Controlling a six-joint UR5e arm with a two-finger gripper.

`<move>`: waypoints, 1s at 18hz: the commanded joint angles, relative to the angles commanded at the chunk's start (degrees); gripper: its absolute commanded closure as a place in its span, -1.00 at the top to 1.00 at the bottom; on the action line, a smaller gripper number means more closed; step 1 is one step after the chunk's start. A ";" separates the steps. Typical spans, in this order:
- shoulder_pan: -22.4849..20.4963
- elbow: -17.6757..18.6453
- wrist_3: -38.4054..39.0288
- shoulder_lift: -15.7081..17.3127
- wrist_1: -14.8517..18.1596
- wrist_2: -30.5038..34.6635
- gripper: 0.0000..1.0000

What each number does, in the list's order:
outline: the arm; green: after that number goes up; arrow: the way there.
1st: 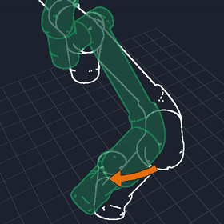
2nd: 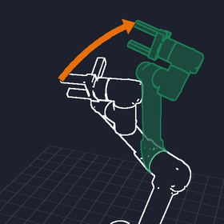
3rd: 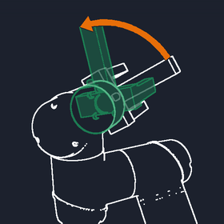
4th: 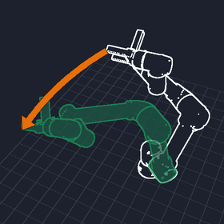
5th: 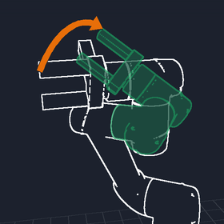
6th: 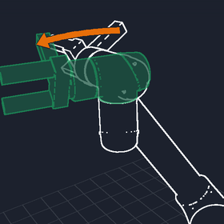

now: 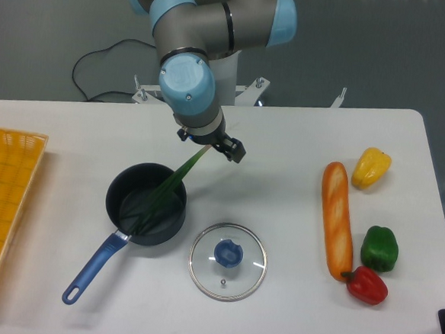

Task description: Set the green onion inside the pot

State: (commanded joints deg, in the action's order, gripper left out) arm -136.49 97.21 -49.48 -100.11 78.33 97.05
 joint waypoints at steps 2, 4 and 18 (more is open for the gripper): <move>-1.50 -0.09 -0.62 0.00 -3.35 -2.29 1.00; -2.72 -0.44 -0.88 -0.52 -6.51 -2.39 1.00; -9.85 -11.87 -26.37 -9.40 -6.35 -1.33 1.00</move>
State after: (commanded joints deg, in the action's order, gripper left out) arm -146.34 85.34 -75.85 -109.51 71.98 95.71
